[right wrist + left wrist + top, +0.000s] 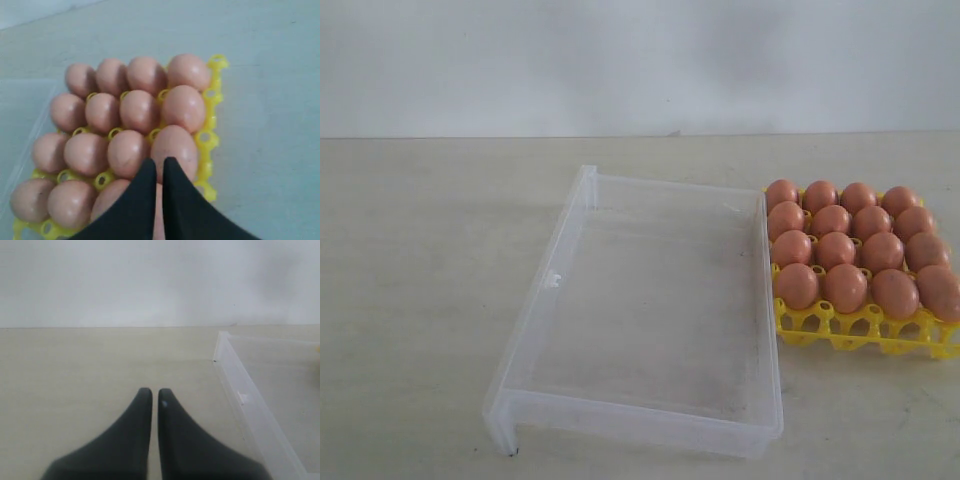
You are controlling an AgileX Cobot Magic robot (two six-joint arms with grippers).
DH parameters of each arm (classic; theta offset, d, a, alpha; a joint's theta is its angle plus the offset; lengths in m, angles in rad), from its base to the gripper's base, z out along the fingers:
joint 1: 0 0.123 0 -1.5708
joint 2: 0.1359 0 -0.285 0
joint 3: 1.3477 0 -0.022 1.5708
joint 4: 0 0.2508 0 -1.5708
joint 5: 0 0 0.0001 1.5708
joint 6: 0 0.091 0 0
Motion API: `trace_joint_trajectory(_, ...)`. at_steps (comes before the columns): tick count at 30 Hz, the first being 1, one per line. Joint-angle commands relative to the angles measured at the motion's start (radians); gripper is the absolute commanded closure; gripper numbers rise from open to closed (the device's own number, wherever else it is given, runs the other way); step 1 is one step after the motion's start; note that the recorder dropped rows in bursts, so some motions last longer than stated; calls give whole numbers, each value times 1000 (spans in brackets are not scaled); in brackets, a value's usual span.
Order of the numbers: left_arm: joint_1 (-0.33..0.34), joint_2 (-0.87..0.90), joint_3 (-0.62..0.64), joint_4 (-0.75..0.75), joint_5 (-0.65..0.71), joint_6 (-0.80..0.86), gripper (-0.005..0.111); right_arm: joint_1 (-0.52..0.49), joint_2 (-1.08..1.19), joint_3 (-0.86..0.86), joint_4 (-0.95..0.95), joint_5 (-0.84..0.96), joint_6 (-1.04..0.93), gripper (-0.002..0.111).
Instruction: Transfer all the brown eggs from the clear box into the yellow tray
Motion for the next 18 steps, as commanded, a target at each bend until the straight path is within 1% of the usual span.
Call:
trace_joint_trajectory(1,4,-2,3,-3,-1,2,103,67,-67,13,-29,168,79,109)
trace_joint_trajectory(2,4,-2,3,-3,-1,2,103,107,-65,28,-29,291,59,109)
trace_joint_trajectory(4,4,-2,3,-3,-1,2,103,214,-61,71,-29,650,29,109)
trace_joint_trajectory(6,4,-2,3,-3,-1,2,103,321,-66,110,-29,888,3,109)
trace_joint_trajectory(7,4,-2,3,-3,-1,2,103,363,-78,112,28,921,-53,109)
trace_joint_trajectory(8,4,-2,3,-3,-1,2,103,392,-87,107,107,908,-137,109)
trace_joint_trajectory(9,4,-2,3,-3,-1,2,103,427,-96,97,242,894,-277,109)
trace_joint_trajectory(11,4,-2,3,-3,-1,2,103,496,-105,67,599,965,-607,109)
trace_joint_trajectory(13,4,-2,3,-3,-1,2,103,559,-100,-5,960,1187,-1024,109)
trace_joint_trajectory(14,4,-2,3,-3,-1,2,103,567,-93,-46,1087,1287,-1202,109)
trace_joint_trajectory(15,4,-2,3,-3,-1,2,103,567,-84,-95,1232,1371,-1325,109)
trace_joint_trajectory(16,4,-2,3,-3,-1,2,103,559,-85,-134,1350,1405,-1411,109)
trace_joint_trajectory(18,4,-2,3,-3,-1,2,103,551,-83,-186,1500,1410,-1566,109)
